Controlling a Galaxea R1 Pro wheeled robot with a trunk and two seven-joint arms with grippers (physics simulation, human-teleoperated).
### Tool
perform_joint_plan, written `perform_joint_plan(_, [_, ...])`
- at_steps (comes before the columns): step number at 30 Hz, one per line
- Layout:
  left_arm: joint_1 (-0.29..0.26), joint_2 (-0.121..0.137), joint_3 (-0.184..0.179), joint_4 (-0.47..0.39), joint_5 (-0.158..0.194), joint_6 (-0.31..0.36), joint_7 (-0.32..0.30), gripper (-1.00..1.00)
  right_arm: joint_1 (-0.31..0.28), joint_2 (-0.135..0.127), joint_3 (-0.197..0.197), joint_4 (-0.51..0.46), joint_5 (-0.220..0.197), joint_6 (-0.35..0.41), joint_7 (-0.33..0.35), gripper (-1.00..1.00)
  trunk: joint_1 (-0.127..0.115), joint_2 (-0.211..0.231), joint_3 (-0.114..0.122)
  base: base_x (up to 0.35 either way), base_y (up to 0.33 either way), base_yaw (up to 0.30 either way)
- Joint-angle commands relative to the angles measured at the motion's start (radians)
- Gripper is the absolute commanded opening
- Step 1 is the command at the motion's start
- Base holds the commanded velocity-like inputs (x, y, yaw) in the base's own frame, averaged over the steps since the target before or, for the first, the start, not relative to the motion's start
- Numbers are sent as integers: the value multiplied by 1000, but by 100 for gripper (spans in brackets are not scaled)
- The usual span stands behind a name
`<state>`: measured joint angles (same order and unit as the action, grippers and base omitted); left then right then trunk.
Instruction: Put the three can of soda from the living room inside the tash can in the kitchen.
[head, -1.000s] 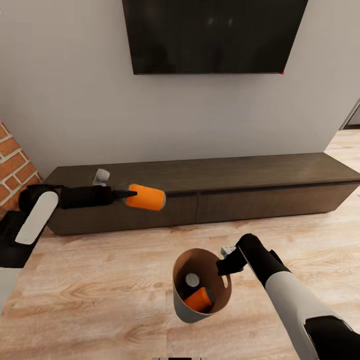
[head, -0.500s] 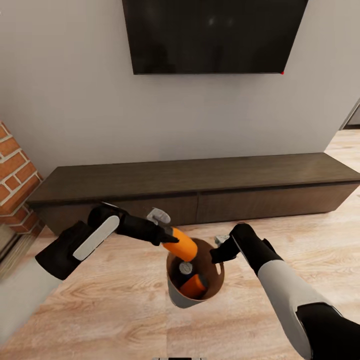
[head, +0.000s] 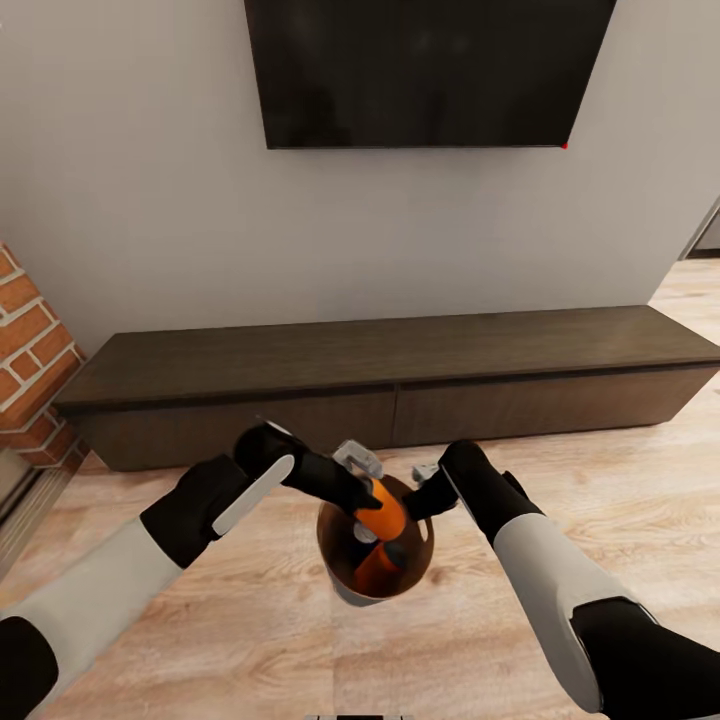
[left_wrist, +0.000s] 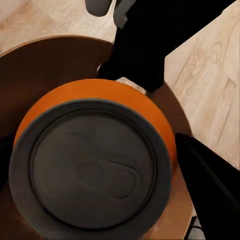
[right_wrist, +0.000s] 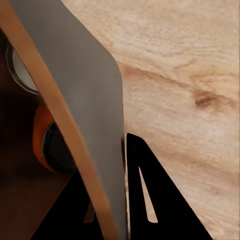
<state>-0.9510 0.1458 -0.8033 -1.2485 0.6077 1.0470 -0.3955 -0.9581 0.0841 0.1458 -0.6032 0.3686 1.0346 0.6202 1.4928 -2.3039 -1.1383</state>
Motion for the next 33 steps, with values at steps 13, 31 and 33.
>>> perform_joint_plan(13, [0, -10, -72, 18, -40, 0, 0, -100, -1, 0, 0, 1, -48, 13, 6, -100, 0, 0, 0, 0, 0, 0])
perform_joint_plan(31, [-4, 36, -273, -9, -37, 0, 0, -100, -25, -3, -2, 36, -49, 13, -21, -100, 0, 0, 0, 0, 0, 0])
perform_joint_plan(33, [-4, 57, -274, -8, -39, 0, 0, -100, -25, -2, -2, 39, -50, 13, -39, -100, 0, 0, 0, 0, 0, 0])
